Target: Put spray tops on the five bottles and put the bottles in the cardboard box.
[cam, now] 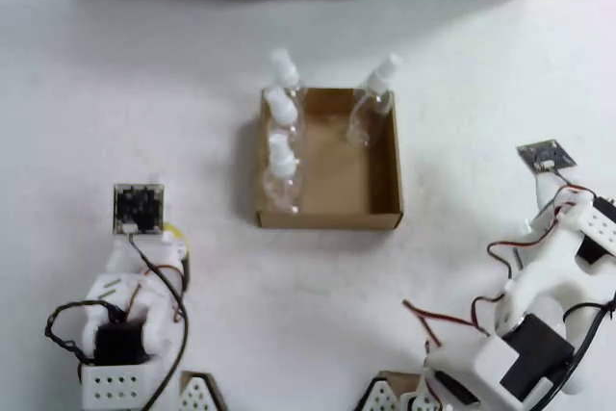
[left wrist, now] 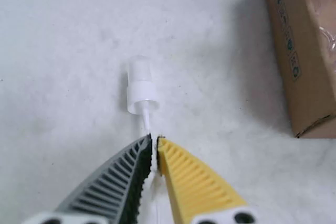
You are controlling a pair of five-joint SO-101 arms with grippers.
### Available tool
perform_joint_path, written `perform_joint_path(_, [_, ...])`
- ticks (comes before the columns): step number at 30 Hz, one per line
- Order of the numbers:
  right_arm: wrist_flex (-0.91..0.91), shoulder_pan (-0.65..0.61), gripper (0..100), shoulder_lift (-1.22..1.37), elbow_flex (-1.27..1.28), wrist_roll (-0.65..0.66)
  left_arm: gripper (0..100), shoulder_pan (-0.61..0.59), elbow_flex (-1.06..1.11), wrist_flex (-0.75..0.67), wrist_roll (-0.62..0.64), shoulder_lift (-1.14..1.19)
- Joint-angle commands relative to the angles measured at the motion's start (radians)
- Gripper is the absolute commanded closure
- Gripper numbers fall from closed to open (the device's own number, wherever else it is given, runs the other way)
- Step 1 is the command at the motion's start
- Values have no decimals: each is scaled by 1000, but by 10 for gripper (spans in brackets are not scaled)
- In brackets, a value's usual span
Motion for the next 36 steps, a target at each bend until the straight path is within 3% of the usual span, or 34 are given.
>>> perform_joint_path(1, [-1, -24, 776, 4, -12, 20, 980, -12, -3, -11, -11, -16])
perform_joint_path(4, [-1, -24, 734, 2, -17, 23, 980, -12, -3, -11, -11, -16])
perform_joint_path(22, [-5, -41, 772, 4, -14, 239, 980, -12, -3, -12, -11, -16])
perform_joint_path(36, [-5, -53, 770, 4, -12, 241, 980, -12, -3, -12, -11, -16])
